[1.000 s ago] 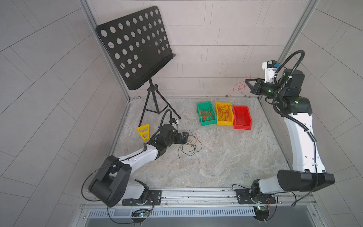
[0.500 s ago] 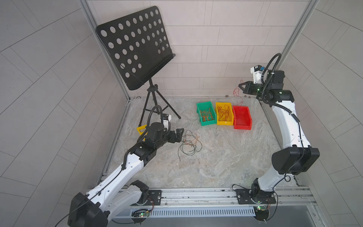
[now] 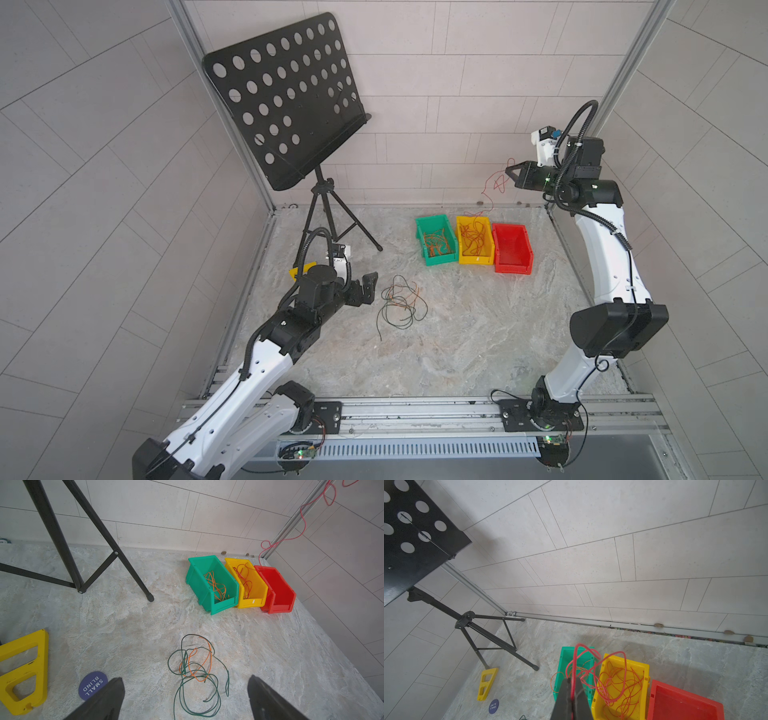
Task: Untangle and sort cables by color
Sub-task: Place the cable in the bin.
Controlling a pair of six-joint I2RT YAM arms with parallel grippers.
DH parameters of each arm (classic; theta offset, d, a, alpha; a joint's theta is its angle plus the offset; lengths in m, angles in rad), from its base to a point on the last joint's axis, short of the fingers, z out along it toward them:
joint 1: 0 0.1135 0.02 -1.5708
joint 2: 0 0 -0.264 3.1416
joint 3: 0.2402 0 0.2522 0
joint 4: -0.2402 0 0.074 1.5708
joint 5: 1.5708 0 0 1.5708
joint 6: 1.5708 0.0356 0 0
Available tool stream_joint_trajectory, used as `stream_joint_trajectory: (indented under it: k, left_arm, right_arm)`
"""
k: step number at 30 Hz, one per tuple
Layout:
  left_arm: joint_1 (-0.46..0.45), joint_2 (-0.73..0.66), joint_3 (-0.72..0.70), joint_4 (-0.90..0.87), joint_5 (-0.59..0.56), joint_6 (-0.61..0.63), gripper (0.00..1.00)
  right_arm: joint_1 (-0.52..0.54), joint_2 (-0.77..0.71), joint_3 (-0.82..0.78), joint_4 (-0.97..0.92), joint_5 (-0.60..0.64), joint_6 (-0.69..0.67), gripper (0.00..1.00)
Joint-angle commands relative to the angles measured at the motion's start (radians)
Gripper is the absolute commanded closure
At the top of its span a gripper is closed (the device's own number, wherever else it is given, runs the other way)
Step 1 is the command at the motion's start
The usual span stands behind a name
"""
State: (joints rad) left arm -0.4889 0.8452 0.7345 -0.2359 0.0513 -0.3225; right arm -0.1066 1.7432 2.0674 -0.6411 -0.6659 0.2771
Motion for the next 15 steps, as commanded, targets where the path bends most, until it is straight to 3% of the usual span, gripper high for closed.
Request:
stream_joint_trajectory:
  k: [1, 15]
  left_arm:
    - [0.006, -0.015, -0.007, -0.005, -0.027, 0.018, 0.0]
    - [0.007, -0.021, -0.021, 0.001, -0.032, 0.015, 0.0]
  right_arm:
    - [0.002, 0.01, 0.021, -0.02, -0.004, -0.016, 1.0]
    - [0.021, 0.067, -0.134, 0.001, 0.007, -0.044, 1.0]
